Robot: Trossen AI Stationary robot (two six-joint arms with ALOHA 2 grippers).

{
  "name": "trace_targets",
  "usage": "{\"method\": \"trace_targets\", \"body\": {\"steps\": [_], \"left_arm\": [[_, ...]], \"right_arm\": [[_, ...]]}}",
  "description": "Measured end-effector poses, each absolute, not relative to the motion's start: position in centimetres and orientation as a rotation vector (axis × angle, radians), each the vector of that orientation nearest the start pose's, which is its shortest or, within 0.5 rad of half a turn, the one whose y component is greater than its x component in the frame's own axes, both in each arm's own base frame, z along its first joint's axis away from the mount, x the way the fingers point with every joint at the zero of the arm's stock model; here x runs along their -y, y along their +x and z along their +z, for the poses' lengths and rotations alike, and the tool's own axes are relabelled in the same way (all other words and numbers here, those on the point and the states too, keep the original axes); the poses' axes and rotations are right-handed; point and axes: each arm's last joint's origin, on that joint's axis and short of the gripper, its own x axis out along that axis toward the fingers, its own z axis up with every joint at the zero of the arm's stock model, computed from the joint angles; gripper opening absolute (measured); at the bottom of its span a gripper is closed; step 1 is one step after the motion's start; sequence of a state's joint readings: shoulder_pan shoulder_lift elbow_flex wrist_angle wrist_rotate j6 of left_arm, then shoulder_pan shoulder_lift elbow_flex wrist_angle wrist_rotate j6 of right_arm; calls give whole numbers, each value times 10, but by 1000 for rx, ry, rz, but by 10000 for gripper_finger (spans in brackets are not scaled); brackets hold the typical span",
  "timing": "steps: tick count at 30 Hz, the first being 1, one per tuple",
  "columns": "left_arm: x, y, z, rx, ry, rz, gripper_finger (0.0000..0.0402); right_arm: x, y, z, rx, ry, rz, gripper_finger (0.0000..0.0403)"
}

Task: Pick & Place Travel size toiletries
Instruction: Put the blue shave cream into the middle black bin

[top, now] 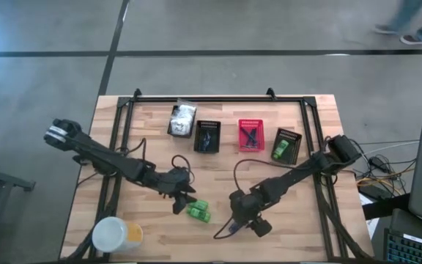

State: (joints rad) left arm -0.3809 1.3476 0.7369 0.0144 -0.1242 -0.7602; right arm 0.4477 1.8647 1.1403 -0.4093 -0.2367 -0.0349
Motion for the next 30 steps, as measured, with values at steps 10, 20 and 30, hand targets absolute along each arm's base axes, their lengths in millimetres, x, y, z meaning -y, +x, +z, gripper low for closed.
{"method": "trace_targets", "body": {"steps": [10, 20, 30], "left_arm": [[109, 271, 212, -656, -577, -25, 200], [114, 273, 207, -676, -557, -36, 200], [114, 273, 207, -673, -543, -42, 200]], "right_arm": [[-169, 335, 132, -1172, -188, 646, 271], [-172, 341, 128, -1214, -120, 592, 250], [-172, 340, 127, -1194, -191, 638, 183]]}}
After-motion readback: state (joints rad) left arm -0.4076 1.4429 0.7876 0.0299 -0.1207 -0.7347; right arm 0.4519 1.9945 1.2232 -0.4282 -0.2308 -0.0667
